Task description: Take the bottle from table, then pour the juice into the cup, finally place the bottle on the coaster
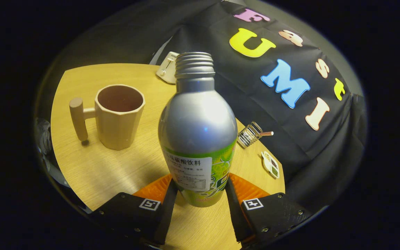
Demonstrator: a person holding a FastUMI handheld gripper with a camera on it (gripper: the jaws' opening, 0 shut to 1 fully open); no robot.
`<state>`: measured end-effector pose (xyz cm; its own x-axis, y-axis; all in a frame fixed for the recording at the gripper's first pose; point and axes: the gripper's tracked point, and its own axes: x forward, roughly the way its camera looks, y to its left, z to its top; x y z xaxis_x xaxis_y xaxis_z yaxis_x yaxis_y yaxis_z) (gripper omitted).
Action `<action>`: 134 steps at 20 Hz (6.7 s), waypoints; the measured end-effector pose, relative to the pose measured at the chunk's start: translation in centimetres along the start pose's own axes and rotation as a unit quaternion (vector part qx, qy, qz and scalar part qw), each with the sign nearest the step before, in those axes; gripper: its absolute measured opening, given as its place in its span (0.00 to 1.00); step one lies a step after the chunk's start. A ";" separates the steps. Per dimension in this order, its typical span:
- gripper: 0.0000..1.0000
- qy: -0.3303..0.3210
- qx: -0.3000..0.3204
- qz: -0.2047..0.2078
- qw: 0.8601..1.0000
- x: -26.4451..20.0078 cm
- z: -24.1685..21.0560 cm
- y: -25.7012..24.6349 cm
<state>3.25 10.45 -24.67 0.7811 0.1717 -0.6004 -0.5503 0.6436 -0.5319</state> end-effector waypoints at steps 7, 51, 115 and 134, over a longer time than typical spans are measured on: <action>0.72 0.017 -0.075 0.002 0.997 0.2 0.4 -0.3; 0.72 0.140 -0.409 -0.042 0.901 -0.1 3.5 -3.7; 0.71 0.206 -0.555 -0.050 0.804 -2.0 7.3 -5.9; 0.71 0.242 -0.596 -0.046 0.764 -2.8 8.9 -6.1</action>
<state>7.05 12.71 -14.43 0.7911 -0.3143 -0.5248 -0.6022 -0.5504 -0.5782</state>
